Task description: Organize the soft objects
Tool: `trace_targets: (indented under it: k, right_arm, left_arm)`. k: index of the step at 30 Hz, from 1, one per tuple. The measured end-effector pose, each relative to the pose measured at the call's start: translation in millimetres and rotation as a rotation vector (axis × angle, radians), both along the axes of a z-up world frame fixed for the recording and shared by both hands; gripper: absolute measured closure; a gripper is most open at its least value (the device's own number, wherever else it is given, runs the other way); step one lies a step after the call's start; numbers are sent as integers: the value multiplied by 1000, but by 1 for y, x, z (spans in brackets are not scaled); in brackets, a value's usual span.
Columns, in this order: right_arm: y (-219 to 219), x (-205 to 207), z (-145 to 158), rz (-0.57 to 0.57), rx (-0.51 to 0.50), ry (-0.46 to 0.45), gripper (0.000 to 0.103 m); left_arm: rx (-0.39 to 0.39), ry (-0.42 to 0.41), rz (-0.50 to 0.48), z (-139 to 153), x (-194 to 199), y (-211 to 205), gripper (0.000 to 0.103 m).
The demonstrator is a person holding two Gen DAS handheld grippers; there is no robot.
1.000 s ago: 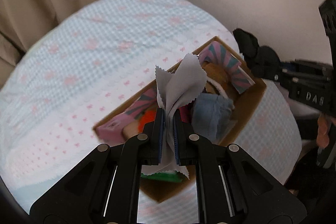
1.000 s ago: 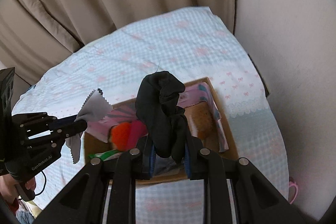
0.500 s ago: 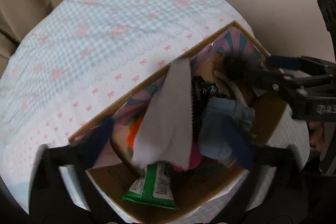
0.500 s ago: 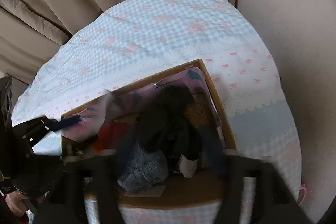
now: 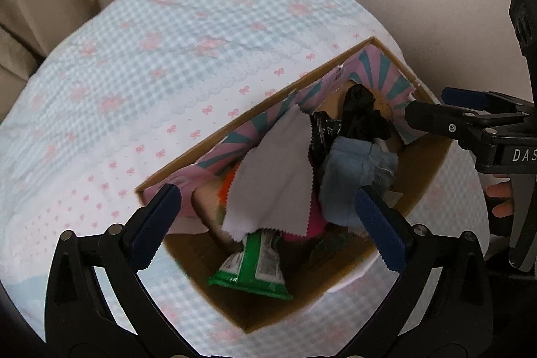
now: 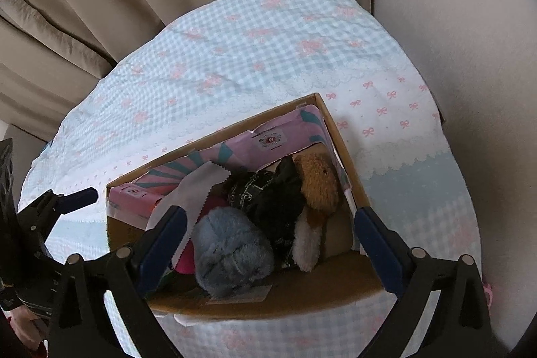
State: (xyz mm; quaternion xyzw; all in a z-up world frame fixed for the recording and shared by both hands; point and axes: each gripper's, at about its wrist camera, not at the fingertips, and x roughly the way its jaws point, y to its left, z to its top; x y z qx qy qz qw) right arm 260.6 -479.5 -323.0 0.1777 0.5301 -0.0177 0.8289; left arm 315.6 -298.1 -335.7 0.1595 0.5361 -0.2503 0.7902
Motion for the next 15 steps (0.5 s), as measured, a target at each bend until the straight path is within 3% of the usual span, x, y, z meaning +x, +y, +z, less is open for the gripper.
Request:
trace_targets:
  k: [7, 15]
  right_arm:
    - [16, -20, 47, -1, -43, -52, 3]
    - [59, -67, 145, 3, -110, -179, 3]
  left_arm:
    - [-36, -79, 43, 61, -27, 30, 0]
    - [-140, -204, 150, 165, -80, 93, 0]
